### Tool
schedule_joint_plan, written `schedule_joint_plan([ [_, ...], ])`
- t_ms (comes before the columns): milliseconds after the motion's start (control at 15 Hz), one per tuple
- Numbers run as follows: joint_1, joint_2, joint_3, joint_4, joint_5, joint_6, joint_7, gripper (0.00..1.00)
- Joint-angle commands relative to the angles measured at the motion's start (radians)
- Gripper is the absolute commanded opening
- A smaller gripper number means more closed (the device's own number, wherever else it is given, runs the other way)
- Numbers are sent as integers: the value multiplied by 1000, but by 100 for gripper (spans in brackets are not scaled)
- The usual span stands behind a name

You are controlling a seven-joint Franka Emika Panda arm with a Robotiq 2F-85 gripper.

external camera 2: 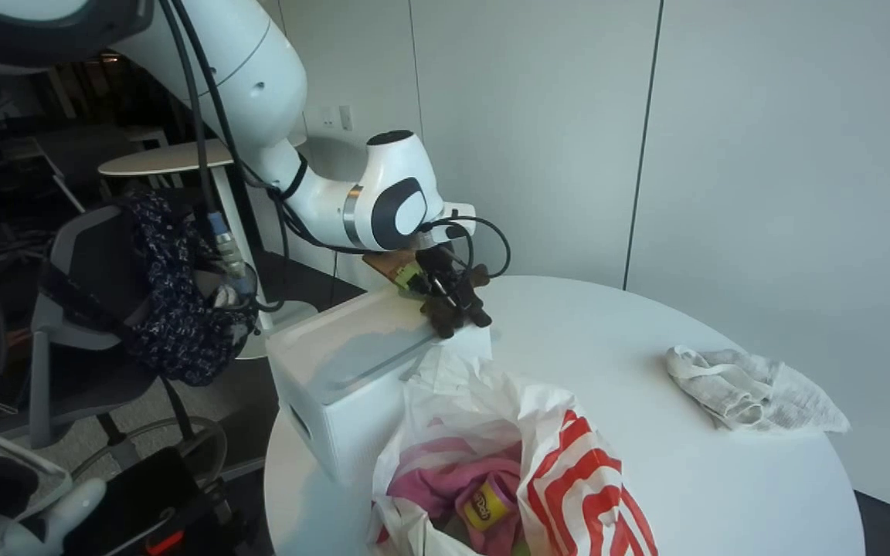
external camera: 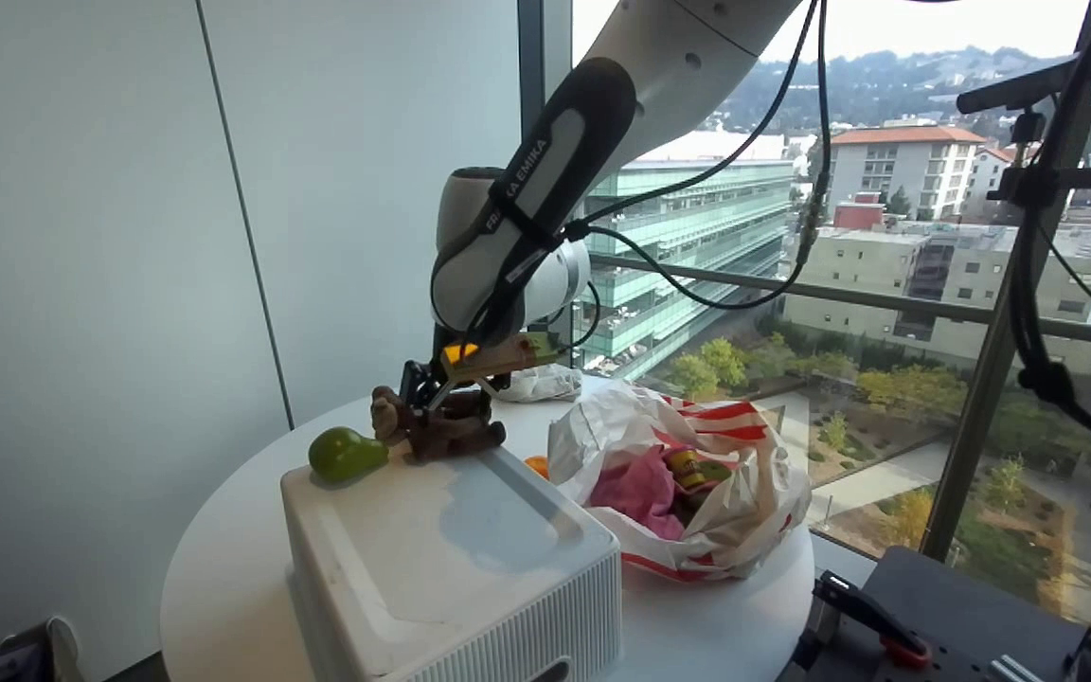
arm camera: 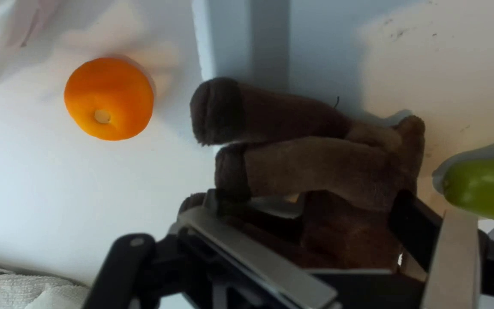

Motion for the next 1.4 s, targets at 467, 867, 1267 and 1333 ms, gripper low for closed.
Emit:
schedule_joint_plan([
  [467, -8, 72, 40, 61, 217, -21, -237, 36],
  [867, -56, -83, 86, -77, 336, -57, -283, 4],
  [1267, -40, -392, 11, -309, 312, -70, -207, 6],
  [1333, -40, -447, -2, -346, 299, -74, -188, 7],
])
